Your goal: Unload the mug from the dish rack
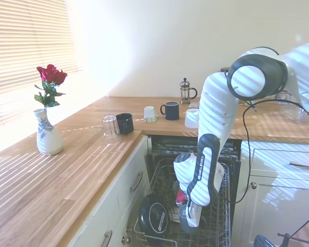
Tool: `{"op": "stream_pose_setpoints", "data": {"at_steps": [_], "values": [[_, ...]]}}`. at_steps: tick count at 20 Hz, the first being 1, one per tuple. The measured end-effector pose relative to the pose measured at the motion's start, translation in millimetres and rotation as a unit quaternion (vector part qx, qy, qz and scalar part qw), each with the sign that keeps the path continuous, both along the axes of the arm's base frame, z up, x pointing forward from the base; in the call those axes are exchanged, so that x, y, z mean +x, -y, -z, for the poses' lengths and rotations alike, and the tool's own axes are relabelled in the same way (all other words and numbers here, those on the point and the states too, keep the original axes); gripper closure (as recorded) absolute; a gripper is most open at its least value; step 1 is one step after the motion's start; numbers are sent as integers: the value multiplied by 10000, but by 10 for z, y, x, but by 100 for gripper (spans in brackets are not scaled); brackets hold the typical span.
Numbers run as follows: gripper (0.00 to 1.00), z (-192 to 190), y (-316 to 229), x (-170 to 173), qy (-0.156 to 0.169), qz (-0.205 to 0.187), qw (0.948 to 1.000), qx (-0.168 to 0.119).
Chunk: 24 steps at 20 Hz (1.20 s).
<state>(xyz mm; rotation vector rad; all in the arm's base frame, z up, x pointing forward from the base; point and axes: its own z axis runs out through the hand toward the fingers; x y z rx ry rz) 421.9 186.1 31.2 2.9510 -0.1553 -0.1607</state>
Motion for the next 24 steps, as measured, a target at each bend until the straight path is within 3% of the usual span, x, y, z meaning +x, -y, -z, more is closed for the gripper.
{"op": "stream_pose_setpoints", "data": {"at_steps": [11,16,24], "values": [[100,-1311,-355,-137,839,94,9963,177],[100,-1851,-31,-30,1028,432,9936,192],[100,-2530,617,208,1233,1131,9845,531]]}}
